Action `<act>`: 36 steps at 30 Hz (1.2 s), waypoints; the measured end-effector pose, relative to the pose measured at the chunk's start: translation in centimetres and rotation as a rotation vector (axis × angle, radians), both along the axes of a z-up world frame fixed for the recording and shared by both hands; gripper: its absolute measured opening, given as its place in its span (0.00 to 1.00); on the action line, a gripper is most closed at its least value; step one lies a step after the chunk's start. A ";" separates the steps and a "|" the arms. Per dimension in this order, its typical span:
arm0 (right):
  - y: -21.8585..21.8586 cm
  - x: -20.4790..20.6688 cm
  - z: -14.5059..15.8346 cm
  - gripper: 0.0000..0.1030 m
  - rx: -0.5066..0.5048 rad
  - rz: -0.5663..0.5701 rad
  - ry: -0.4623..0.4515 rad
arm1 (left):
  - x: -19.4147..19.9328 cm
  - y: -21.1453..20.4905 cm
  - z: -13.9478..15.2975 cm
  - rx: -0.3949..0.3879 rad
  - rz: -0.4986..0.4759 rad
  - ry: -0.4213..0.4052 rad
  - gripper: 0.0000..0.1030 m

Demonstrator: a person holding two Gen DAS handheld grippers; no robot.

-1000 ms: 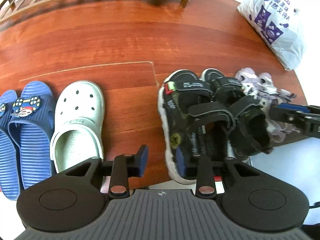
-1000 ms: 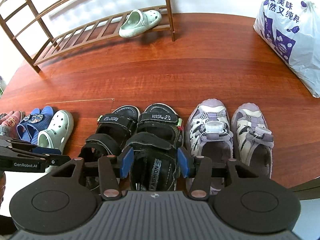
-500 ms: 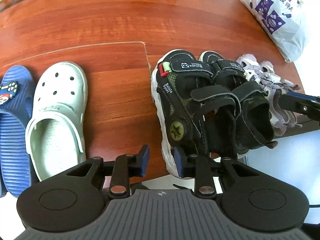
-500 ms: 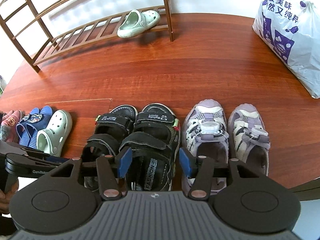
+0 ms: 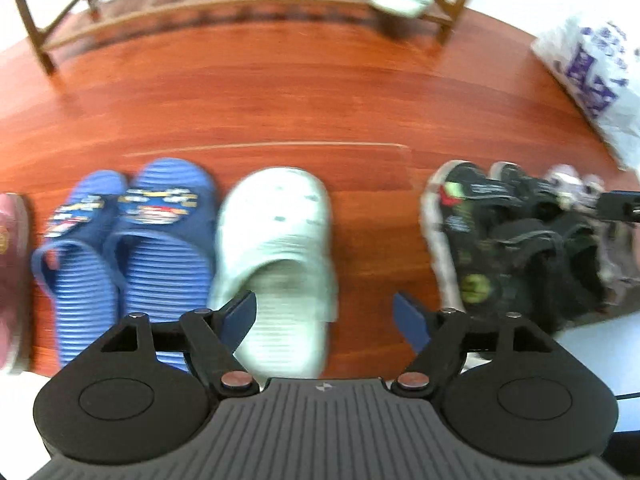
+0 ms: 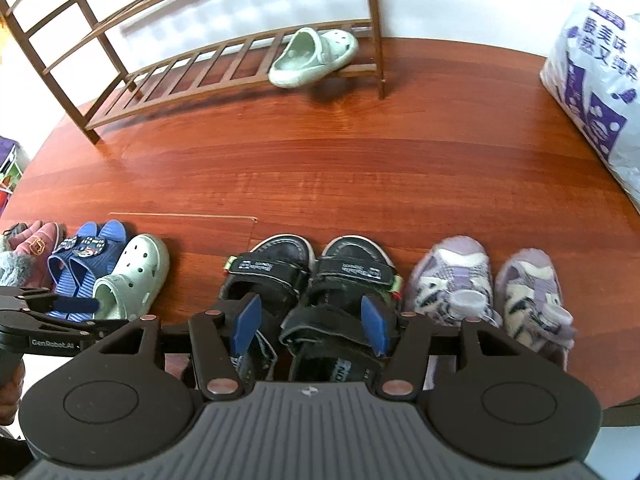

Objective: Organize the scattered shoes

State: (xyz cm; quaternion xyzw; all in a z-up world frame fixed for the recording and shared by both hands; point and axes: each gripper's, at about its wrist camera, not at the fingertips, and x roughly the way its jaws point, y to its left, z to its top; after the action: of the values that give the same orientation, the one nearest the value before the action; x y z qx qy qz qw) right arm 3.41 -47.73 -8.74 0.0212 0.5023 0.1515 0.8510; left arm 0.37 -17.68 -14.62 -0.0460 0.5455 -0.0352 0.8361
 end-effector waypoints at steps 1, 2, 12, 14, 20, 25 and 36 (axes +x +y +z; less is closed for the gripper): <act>0.5 0.2 0.0 0.61 -0.002 0.006 0.003 | 0.1 0.4 -0.2 0.007 0.009 0.002 0.75; 1.0 0.3 -0.1 0.61 -0.003 0.012 0.006 | 0.2 1.0 -0.5 0.020 0.025 0.003 0.75; 3.4 0.1 -0.4 0.63 -0.024 0.006 0.031 | -0.7 7.1 -0.3 0.042 0.204 -0.101 0.74; 3.7 -0.1 -0.4 0.63 -0.031 -0.004 0.036 | -0.6 7.8 -0.4 0.048 0.212 -0.096 0.64; 4.5 -0.4 -0.3 0.63 -0.040 -0.018 0.042 | 0.1 10.6 -1.8 0.068 0.229 -0.061 0.52; 5.3 -0.6 -0.4 0.65 -0.049 -0.033 0.050 | 1.1 11.5 -3.3 0.052 0.229 -0.053 0.34; 7.0 -0.9 -0.5 0.66 -0.063 -0.030 0.063 | 0.9 13.6 -3.2 0.080 0.290 -0.065 0.21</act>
State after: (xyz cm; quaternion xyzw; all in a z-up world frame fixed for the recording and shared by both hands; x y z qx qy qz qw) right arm 2.46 -40.75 -9.20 0.0067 0.5329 0.1224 0.8373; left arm 1.22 -4.09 -17.85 -0.0896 0.5068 0.1062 0.8508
